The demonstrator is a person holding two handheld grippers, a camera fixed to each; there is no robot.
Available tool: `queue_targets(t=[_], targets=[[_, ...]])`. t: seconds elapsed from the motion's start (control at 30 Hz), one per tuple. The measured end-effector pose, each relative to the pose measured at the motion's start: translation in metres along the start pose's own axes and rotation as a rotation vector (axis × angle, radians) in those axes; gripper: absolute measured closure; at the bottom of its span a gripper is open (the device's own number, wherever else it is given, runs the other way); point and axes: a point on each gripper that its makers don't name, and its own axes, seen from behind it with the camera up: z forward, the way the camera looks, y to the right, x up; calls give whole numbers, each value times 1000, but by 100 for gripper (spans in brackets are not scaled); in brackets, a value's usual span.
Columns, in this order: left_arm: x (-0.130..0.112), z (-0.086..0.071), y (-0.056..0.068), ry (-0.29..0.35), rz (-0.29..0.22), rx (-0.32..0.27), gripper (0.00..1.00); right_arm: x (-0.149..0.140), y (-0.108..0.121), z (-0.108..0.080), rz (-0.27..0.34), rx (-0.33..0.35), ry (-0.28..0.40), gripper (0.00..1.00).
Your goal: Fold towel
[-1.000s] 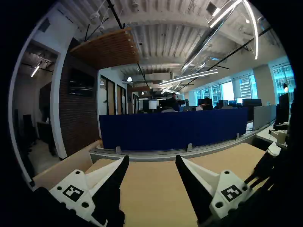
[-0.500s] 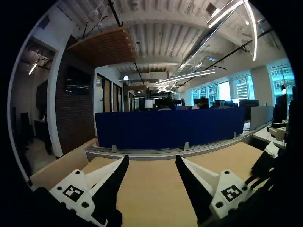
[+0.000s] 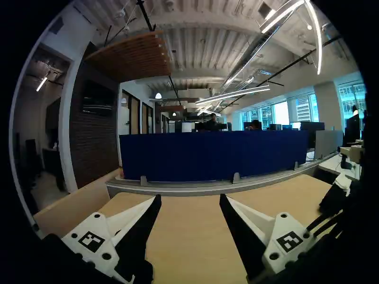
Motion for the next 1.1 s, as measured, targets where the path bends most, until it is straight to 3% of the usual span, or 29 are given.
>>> queue_targets(t=[0.5,0.9,1.1], targets=[[-83,3,-3,12,-15,-1,9,-19,-2,0,-5,-14,26,0],[-129,11,-3,25,-22,10,9,-41,-14,14,24,9,48,0],[-151,16,0,22,-34,9,9,-53,-13,17,10,13,41,0]])
